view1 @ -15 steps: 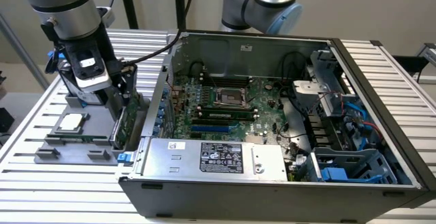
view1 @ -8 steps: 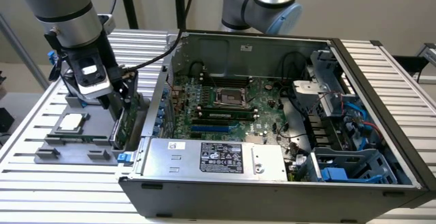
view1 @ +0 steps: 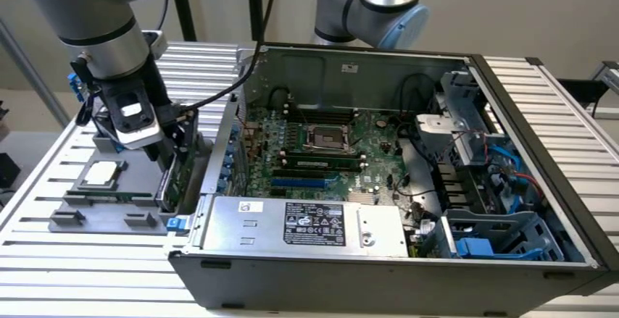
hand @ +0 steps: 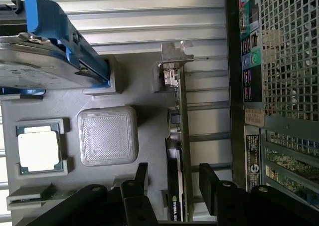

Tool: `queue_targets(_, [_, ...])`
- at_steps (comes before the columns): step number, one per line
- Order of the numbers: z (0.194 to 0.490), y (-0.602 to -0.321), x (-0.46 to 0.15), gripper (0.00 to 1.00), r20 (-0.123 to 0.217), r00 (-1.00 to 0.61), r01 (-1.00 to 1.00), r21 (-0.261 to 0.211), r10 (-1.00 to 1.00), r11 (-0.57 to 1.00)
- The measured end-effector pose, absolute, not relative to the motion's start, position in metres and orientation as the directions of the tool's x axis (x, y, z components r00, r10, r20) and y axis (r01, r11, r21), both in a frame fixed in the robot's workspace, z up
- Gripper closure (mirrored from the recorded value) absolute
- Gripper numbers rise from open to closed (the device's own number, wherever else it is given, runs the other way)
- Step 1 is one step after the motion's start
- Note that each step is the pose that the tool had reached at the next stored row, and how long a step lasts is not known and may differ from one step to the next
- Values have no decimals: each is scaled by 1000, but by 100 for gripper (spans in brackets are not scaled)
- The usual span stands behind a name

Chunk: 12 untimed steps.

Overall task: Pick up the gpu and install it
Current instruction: 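Pick up the gpu and move the gpu toward the slot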

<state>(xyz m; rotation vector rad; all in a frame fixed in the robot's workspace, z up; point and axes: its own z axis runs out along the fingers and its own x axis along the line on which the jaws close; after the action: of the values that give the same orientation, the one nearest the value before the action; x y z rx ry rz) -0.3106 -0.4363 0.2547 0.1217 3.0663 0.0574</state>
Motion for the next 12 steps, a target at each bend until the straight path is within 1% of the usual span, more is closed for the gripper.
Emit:
queue_targets(7, [243, -436, -311, 46, -77, -993, 82, 40, 85, 996])
queue_targets(12, [240, -436, -311, 46, -89, -992, 82, 41, 86, 996])
